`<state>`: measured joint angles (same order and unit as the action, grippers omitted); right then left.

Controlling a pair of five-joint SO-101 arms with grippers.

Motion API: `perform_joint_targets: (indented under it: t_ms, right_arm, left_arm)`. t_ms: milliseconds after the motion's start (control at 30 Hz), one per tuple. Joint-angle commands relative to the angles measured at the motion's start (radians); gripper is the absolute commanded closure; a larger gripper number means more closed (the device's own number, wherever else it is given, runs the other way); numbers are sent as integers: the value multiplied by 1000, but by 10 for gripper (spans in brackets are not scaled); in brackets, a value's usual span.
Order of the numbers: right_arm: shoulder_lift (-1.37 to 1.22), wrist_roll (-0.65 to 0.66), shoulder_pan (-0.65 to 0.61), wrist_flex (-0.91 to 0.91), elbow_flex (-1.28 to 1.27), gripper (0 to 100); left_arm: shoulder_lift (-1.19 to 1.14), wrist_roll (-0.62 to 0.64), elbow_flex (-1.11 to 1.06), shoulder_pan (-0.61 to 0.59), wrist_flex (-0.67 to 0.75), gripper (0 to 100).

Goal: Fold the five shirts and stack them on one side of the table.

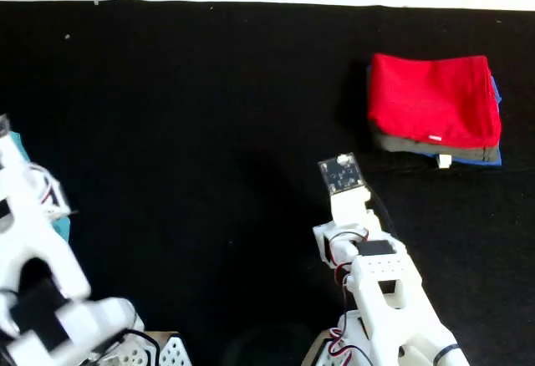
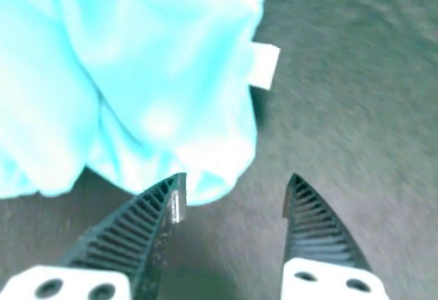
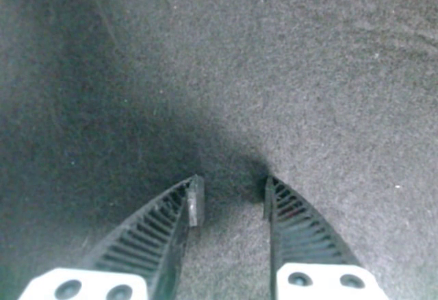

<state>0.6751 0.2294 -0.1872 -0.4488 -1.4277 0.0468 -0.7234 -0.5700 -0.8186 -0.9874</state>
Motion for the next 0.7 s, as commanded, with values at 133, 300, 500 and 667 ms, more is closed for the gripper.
perform_joint_targets:
  t_ms: [133, 300, 500, 667]
  right_arm:
    - [2, 11, -8, 22, -2, 853]
    - [2, 11, -8, 22, -2, 853]
    - [2, 11, -8, 22, -2, 853]
    - [2, 11, -8, 22, -2, 853]
  left_arm:
    - [-242, 124, 200, 1, 61, 766]
    - [-229, 169, 294, 47, -32, 896]
    - [-171, 170, 360, 174, -118, 991]
    - [-76, 295, 460, 311, -232, 992]
